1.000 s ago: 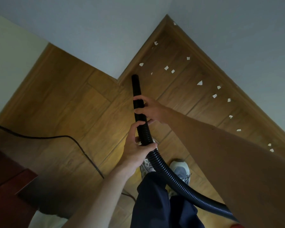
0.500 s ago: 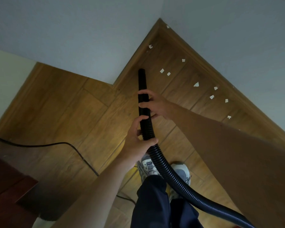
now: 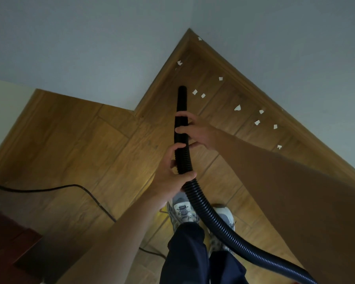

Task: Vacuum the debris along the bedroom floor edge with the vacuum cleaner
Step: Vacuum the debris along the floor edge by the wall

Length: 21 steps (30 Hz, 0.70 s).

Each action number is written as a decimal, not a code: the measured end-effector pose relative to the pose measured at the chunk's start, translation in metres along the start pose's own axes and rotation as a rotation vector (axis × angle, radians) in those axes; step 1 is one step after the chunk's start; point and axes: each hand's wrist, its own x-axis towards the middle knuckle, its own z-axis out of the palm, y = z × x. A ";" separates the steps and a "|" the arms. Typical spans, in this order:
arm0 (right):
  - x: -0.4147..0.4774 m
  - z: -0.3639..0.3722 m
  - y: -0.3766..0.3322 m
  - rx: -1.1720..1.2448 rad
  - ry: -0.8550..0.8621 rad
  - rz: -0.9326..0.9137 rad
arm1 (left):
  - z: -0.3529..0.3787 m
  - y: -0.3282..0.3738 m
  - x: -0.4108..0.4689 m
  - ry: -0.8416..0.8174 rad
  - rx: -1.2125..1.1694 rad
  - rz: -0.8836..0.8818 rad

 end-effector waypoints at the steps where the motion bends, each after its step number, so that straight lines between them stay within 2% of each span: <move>1: 0.003 -0.002 -0.005 -0.019 0.003 -0.007 | 0.001 0.004 0.004 -0.002 -0.010 0.002; 12: 0.024 -0.012 -0.036 -0.070 0.059 -0.064 | -0.003 0.027 0.034 0.026 0.062 0.085; 21: 0.021 -0.019 -0.052 -0.038 0.098 -0.108 | 0.002 0.045 0.035 -0.013 0.042 0.107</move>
